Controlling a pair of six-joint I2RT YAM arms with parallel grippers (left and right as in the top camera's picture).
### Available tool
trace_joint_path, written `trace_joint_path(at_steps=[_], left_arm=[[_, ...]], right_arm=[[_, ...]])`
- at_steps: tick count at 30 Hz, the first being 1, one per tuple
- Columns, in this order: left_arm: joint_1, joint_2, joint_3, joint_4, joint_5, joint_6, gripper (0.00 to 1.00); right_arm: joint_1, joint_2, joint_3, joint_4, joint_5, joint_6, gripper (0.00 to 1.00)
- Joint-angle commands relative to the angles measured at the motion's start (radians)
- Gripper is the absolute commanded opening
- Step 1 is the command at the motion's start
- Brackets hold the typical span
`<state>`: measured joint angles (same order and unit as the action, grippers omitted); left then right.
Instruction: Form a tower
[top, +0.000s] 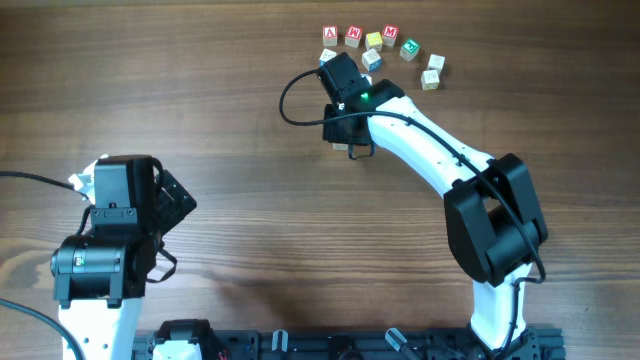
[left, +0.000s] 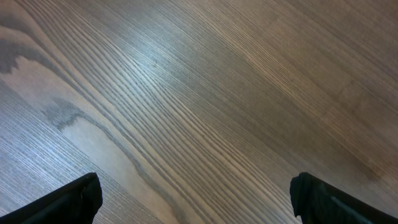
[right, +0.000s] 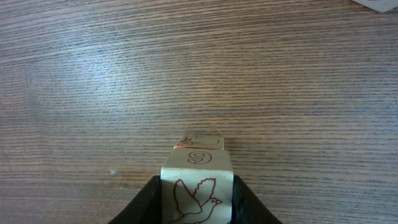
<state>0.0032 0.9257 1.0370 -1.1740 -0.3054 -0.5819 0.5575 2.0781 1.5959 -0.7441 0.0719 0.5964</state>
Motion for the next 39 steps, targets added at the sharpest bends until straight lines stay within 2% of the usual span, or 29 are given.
trace_joint_path(at_steps=[1, 10, 39], left_arm=[[0.008, 0.000, -0.001, 0.000, 0.002, -0.010, 1.00], [0.008, 0.000, -0.001, 0.000, 0.002, -0.010, 1.00], [0.008, 0.000, -0.001, 0.000, 0.002, -0.010, 1.00]], right_arm=[[0.005, 0.026, 0.013, 0.003, 0.006, -0.018, 0.29], [0.006, 0.026, 0.013, 0.003, 0.006, -0.009, 0.33], [0.013, 0.028, 0.012, -0.002, 0.007, -0.019, 0.34]])
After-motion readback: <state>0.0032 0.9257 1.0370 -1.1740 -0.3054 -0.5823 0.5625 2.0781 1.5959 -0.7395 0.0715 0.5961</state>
